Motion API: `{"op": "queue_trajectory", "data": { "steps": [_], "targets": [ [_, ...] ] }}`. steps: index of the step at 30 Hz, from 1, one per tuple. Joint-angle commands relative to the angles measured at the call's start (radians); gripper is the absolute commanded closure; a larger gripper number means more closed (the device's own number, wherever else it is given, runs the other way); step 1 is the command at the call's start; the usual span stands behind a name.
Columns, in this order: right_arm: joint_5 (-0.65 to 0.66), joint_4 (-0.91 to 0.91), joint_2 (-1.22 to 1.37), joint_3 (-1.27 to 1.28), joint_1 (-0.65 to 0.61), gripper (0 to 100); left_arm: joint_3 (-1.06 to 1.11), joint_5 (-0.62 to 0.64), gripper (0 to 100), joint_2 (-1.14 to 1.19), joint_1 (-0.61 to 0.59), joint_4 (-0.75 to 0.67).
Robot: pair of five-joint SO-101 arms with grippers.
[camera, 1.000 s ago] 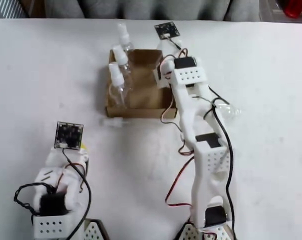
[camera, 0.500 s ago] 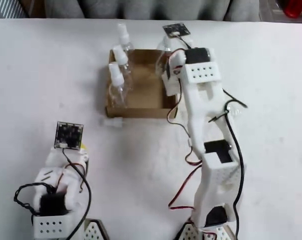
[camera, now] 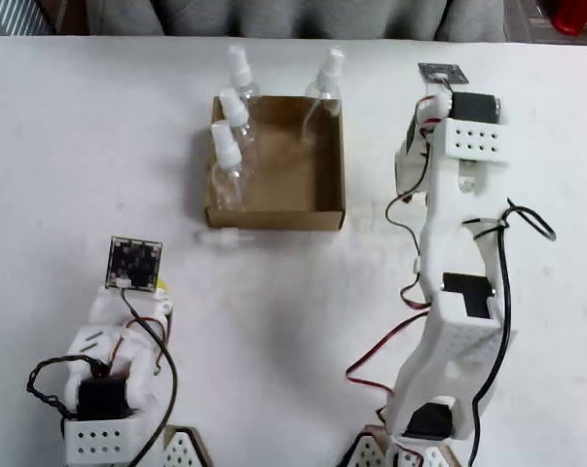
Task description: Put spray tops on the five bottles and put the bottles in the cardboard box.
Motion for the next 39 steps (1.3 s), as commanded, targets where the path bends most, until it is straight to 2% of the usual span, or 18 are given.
{"op": "queue_trajectory", "data": {
  "steps": [1,4,6,12,19,25,33,39],
  "targets": [
    [0.002,-0.033,-0.047,-0.008,0.004,93.7,-0.003,-0.006,97,-0.013,-0.007,-0.008],
    [0.002,-0.110,0.010,-0.009,-0.008,94.6,-0.003,-0.006,98,-0.013,-0.007,-0.008],
    [0.002,-0.154,0.073,-0.015,-0.018,98.8,-0.003,-0.006,98,-0.013,-0.007,-0.008],
    [0.002,-0.311,0.165,-0.020,-0.019,98.4,-0.003,-0.006,98,-0.013,-0.007,-0.008],
    [-0.057,-0.340,0.189,-0.012,-0.073,98.4,-0.003,-0.006,97,-0.013,-0.007,-0.008],
    [0.017,-0.183,0.199,-0.014,-0.124,98.4,-0.003,-0.006,97,-0.013,-0.007,-0.008],
    [0.158,0.018,0.199,-0.014,-0.124,98.4,-0.003,-0.006,97,-0.013,-0.007,-0.008],
    [0.241,0.033,0.177,0.064,-0.076,98.4,-0.003,-0.006,97,-0.013,-0.007,-0.008]
  ]
}}
